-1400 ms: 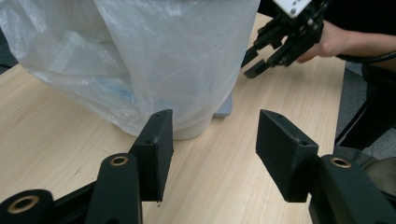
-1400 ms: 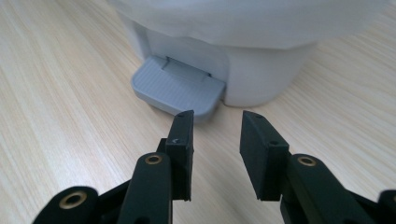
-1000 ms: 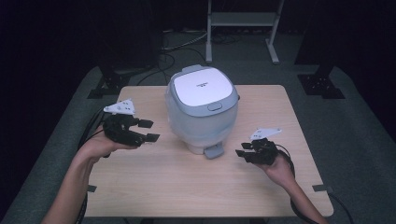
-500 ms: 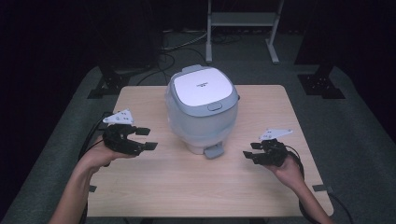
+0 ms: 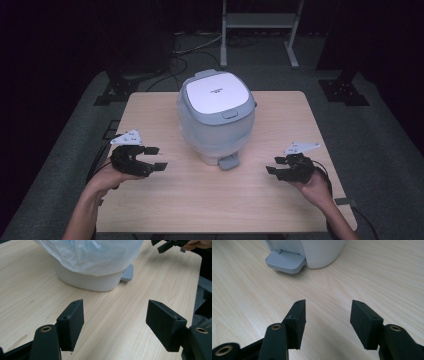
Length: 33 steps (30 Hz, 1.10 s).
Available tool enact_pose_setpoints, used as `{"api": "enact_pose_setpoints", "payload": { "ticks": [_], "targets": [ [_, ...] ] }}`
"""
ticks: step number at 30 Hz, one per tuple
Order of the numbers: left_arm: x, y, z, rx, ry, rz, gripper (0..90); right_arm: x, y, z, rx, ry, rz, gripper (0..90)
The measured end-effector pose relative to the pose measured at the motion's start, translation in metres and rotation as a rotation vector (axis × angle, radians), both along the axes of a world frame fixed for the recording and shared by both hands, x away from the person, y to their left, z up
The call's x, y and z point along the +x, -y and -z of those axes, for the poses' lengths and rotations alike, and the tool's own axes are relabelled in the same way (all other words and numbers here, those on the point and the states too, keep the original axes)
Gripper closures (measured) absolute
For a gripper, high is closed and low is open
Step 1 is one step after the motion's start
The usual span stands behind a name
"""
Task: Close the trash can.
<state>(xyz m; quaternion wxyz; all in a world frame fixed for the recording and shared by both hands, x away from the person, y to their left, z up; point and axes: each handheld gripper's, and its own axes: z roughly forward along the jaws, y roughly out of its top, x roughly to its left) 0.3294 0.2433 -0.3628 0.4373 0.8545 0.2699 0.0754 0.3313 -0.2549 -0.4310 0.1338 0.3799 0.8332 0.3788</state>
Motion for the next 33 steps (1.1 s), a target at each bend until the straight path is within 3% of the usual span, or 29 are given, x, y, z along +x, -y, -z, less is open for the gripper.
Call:
{"api": "enact_pose_setpoints", "payload": {
  "ticks": [17, 20, 27, 30, 33],
  "targets": [
    [-0.004, 0.001, 0.028, 0.02, 0.046, -0.042, 26.8, -0.015, 0.032, 0.007, 0.029, -0.005, 0.066, 42.8],
    [-0.006, 0.002, 0.033, 0.01, 0.042, -0.043, 26.3, -0.02, 0.036, 0.009, 0.027, -0.003, 0.076, 42.6],
    [-0.01, 0.004, 0.05, 0.035, 0.036, -0.063, 25.0, -0.031, 0.042, 0.014, 0.03, -0.009, 0.085, 40.4],
    [-0.012, 0.006, 0.056, 0.027, 0.04, -0.068, 21.8, -0.035, 0.042, 0.017, 0.013, -0.004, 0.087, 37.7],
    [-0.013, 0.008, 0.062, 0.0, 0.037, -0.069, 20.5, -0.038, 0.041, 0.02, 0.037, -0.002, 0.092, 34.7]
  ]
}}
